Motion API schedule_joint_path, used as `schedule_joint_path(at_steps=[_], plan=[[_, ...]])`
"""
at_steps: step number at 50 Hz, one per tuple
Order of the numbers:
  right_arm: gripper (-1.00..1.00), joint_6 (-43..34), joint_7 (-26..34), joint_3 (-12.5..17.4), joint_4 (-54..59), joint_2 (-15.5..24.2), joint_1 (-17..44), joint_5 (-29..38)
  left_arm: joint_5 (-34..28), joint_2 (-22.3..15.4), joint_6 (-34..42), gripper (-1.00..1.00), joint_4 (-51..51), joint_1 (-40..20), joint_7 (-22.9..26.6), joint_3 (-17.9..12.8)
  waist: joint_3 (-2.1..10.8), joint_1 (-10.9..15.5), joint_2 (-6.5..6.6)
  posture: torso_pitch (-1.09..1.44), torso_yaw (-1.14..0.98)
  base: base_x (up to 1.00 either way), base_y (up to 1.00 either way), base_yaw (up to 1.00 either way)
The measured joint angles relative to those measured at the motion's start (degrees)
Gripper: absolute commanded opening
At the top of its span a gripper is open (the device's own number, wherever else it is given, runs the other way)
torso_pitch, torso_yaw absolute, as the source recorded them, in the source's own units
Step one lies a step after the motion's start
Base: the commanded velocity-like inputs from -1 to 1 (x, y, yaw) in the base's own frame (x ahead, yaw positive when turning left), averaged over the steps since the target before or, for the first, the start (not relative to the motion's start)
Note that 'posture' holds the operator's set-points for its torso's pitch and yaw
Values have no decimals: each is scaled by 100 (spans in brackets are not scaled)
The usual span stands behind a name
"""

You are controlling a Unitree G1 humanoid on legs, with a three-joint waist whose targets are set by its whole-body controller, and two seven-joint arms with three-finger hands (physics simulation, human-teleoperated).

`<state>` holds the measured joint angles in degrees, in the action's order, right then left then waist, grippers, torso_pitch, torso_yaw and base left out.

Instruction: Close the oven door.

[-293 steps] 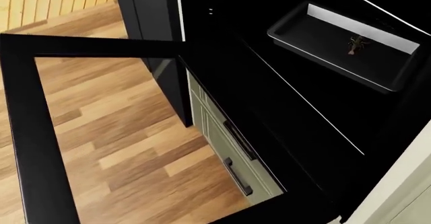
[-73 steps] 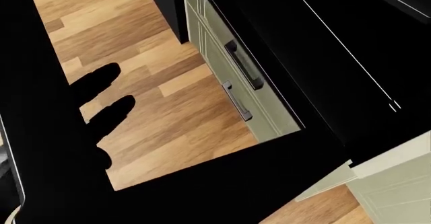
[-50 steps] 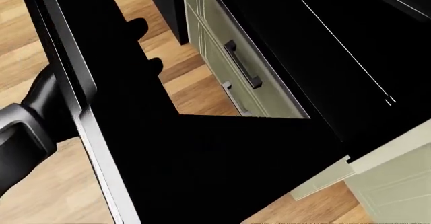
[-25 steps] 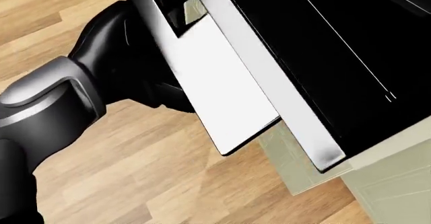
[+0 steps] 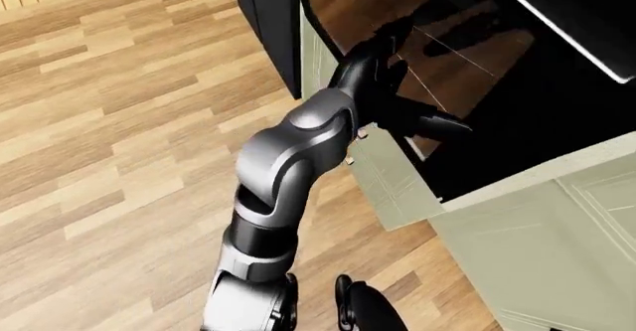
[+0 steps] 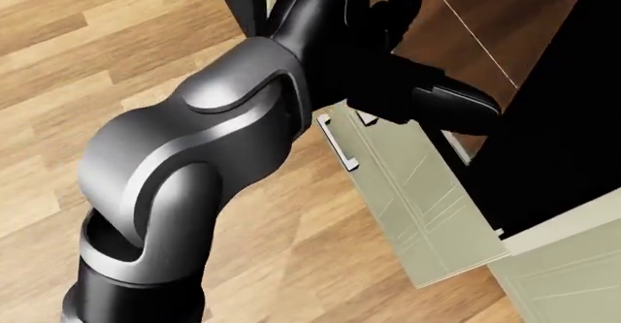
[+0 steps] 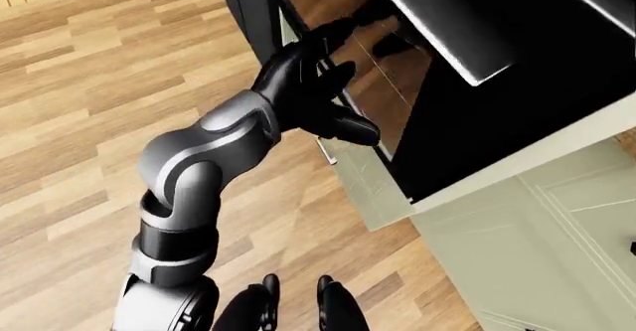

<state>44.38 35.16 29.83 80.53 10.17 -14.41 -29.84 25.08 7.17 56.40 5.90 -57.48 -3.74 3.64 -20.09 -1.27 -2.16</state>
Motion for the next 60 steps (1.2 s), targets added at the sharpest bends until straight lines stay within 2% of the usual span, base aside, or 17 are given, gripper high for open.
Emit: schedule_joint_path(at_steps=[4,9,16,28,31,34,38,48,60], plan=[[100,8,18,5,-12,0,6,-21,-363,322,-216,100,-360,-215,-108,143,-4,3,-39,49,0,0,0,0],[100,-3,11,-7,-4,1,-1,-25,-860,575,-733,100,-1083,-440,23,285,9,9,-83,49,0,0,0,0],[100,-18,21,0,0,-4,-1,-40,-1422,812,-1723,100,-2680,-995,-136,35,-10,16,-136,49,0,0,0,0],[100,-3,49,13,-4,-9,6,-79,-1640,1146,-2686,100,-4332,-1850,-511,-29,-8,25,-205,49,0,0,0,0],[100,-2,62,16,1,-11,4,-91,-1626,1300,-2619,100,-4161,-1797,-579,21,-17,30,-209,49,0,0,0,0],[100,-3,77,25,9,-16,7,-108,-1625,1610,-2283,100,-3394,-1491,-586,255,-32,34,-222,49,0,0,0,0],[100,7,106,32,-7,-14,17,-137,-1769,1989,-2037,100,-3077,-1370,-559,488,-12,21,-262,49,0,0,0,0],[100,-4,147,42,4,-25,19,-193,-2501,2686,-1983,100,-3168,-1227,-555,634,19,27,-337,49,0,0,0,0],[100,5,206,52,4,-29,25,-269,-3105,3250,-1820,100,-3082,-1182,-558,649,30,46,-400,49,0,0,0,0]])
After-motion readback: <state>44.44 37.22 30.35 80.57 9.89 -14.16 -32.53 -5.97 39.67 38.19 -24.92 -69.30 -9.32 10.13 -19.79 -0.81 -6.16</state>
